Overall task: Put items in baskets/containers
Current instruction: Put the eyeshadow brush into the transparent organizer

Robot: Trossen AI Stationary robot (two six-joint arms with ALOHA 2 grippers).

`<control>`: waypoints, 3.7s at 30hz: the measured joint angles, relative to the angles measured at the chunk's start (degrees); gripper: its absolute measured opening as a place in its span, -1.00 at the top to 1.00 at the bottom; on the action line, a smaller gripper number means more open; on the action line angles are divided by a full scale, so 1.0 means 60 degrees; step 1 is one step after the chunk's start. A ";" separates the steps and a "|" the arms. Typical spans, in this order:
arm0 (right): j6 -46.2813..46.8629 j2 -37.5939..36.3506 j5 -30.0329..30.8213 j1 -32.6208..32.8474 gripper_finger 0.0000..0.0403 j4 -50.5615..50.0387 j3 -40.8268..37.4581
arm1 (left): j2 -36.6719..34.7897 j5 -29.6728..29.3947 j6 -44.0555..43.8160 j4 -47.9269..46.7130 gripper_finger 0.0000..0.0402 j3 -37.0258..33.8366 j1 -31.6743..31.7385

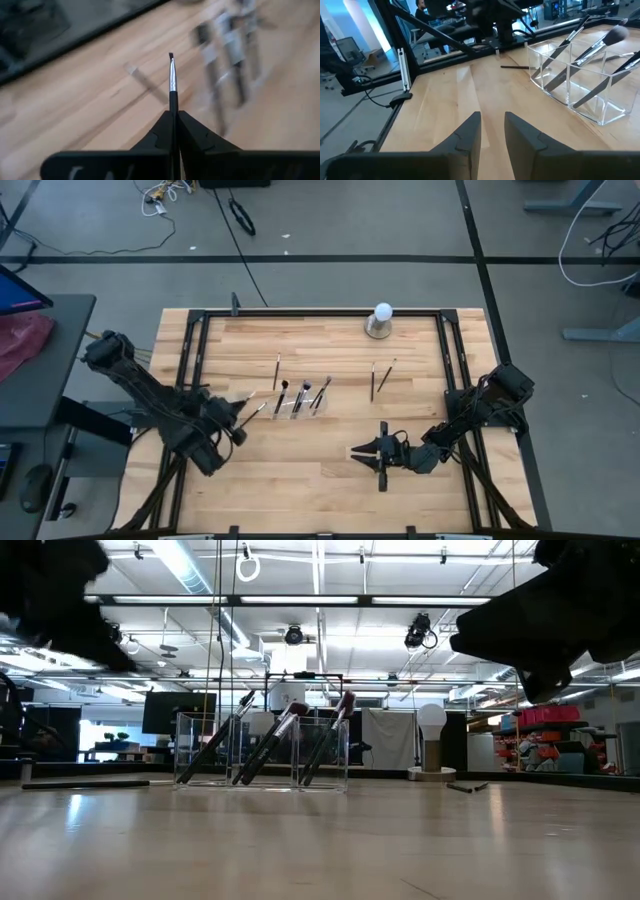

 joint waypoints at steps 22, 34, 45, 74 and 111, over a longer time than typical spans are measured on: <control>-0.2204 0.1371 -0.1560 -0.1392 0.25 -0.0284 0.3042 | 0.2711 0.0977 1.2099 1.2766 0.91 0.1239 0.0940; -0.2637 0.2204 -0.0597 -0.1384 0.18 0.0649 0.3825 | 0.3892 0.1744 1.3054 1.5321 0.90 0.1239 0.1317; -0.2887 0.2193 -0.0573 -0.1257 0.80 0.0694 0.3825 | 0.3892 0.1764 1.3064 1.5320 0.88 0.1243 0.1299; 0.0135 -0.1694 -0.2466 -0.4620 0.96 -0.8123 0.3821 | 0.3885 0.2533 1.0522 1.2654 0.05 0.1243 0.0986; 0.1355 -0.3705 -0.3853 -0.5391 0.96 -1.2676 0.3818 | 0.3885 0.2266 1.0531 1.2570 0.07 0.1243 0.1026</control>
